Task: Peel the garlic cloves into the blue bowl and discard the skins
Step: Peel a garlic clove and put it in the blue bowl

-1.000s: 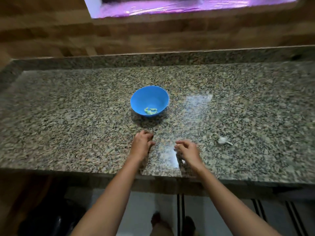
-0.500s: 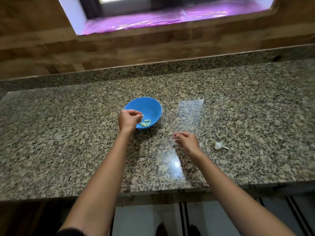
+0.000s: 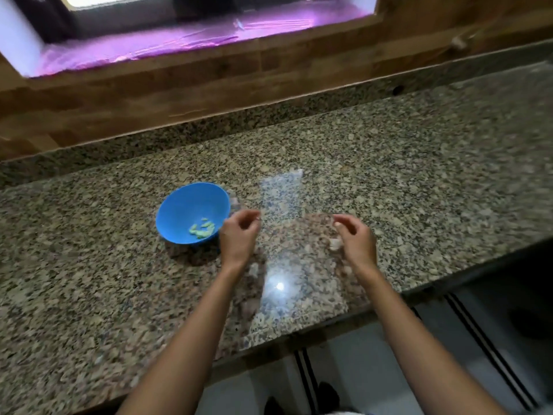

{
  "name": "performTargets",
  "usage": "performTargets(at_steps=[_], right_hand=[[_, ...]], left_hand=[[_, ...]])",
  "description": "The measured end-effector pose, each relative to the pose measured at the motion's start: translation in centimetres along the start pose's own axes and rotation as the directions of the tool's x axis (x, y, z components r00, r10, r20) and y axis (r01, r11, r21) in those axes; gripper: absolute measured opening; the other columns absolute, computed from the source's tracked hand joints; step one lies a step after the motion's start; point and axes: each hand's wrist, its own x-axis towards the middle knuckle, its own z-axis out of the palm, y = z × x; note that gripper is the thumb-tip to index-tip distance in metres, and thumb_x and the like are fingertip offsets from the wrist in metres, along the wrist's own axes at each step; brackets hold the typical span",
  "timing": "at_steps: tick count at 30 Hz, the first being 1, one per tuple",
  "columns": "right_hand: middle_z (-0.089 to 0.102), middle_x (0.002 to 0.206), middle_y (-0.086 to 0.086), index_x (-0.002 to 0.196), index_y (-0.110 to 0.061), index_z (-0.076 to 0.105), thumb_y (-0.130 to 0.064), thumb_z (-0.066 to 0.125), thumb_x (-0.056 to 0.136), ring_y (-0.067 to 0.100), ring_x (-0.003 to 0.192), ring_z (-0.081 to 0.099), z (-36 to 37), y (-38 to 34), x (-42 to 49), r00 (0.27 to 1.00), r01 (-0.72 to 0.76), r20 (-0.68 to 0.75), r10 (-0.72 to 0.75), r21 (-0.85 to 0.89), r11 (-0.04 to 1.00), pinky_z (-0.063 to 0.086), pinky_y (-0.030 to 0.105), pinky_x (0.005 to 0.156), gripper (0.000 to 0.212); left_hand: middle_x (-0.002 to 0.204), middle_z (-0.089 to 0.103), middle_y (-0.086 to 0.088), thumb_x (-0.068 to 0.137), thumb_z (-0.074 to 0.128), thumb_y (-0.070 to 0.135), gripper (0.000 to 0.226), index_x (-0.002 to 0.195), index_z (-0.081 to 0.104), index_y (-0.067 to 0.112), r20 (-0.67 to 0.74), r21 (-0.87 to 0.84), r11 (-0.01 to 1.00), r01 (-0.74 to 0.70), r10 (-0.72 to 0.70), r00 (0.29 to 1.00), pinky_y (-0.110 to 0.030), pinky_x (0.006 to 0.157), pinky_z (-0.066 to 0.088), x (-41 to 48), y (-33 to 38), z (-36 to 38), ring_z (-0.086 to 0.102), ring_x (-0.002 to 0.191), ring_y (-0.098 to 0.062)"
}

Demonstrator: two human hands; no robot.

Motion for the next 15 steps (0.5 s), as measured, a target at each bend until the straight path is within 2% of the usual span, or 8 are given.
performTargets(at_steps=[2,4,6,8,10,12,15], right_hand=[[0.063,0.116,0.003,0.117,-0.015,0.06,-0.015,0.053,0.093,0.016,0.09,0.058,-2.1,1.9,1.5,0.998,-0.032,-0.056,0.023,-0.15,0.988,0.053,0.036,0.081,0.025],[0.058,0.124,0.007,0.12,-0.014,0.059,-0.012,0.056,0.091,0.021,0.101,0.057,-2.7,3.6,2.4,0.999,-0.012,0.044,0.027,-0.305,0.952,0.049,0.033,0.085,0.029],[0.06,0.121,0.008,0.121,-0.013,0.059,-0.009,0.06,0.088,0.019,0.1,0.057,-2.2,4.8,2.8,0.99,0.037,0.141,0.023,-0.409,0.912,0.044,0.025,0.082,0.033],[0.063,0.114,0.004,0.117,-0.013,0.061,-0.011,0.063,0.086,0.018,0.099,0.059,-1.4,5.3,2.5,0.987,0.079,0.162,-0.008,-0.441,0.894,0.046,0.025,0.082,0.031],[0.065,0.109,0.001,0.116,-0.016,0.062,-0.013,0.062,0.087,0.018,0.095,0.061,-0.5,5.3,1.7,0.989,0.111,0.141,-0.048,-0.482,0.869,0.052,0.031,0.081,0.029],[0.065,0.11,0.001,0.118,-0.017,0.062,-0.012,0.06,0.089,0.017,0.094,0.061,0.4,5.3,0.7,0.99,0.135,0.098,-0.099,-0.485,0.864,0.053,0.031,0.08,0.03],[0.061,0.113,-0.002,0.118,-0.018,0.063,-0.012,0.057,0.09,0.013,0.097,0.057,1.8,5.5,-0.5,0.987,0.156,0.1,-0.125,-0.412,0.898,0.046,0.021,0.078,0.029]], left_hand=[[0.081,0.069,-0.004,0.082,0.071,0.009,0.007,0.087,0.07,0.013,0.179,-0.081,0.988,0.133,-0.117,0.977,-0.017,0.06,0.051,-2.2,-0.3,3.9,0.061,0.069,-0.012],[0.08,0.068,-0.007,0.08,0.072,0.007,0.01,0.077,0.067,0.015,0.334,-0.089,0.949,0.303,-0.258,0.907,-0.031,0.068,0.055,-3.7,-0.9,6.9,0.063,0.071,-0.018],[0.085,0.07,-0.013,0.081,0.069,0.001,0.015,0.078,0.067,0.016,0.424,-0.09,0.927,0.365,-0.296,0.856,-0.037,0.076,0.055,-4.4,-1.6,9.1,0.064,0.074,-0.023],[0.096,0.07,-0.017,0.086,0.065,0.003,0.014,0.096,0.066,0.013,0.464,-0.125,0.918,0.376,-0.281,0.84,-0.037,0.077,0.057,-4.7,-1.5,10.3,0.066,0.078,-0.024],[0.095,0.069,-0.013,0.092,0.059,0.009,0.018,0.109,0.059,0.013,0.498,-0.2,0.886,0.419,-0.277,0.822,-0.029,0.07,0.057,-4.7,-1.0,11.2,0.066,0.076,-0.021],[0.089,0.068,-0.012,0.093,0.057,0.013,0.015,0.108,0.056,0.018,0.481,-0.247,0.857,0.453,-0.298,0.825,-0.024,0.064,0.056,-4.6,-0.5,11.4,0.065,0.071,-0.018],[0.087,0.069,-0.018,0.09,0.064,0.015,0.014,0.102,0.061,0.008,0.34,-0.243,0.868,0.433,-0.341,0.876,-0.024,0.059,0.055,-4.6,-1.2,10.7,0.066,0.068,-0.02]])
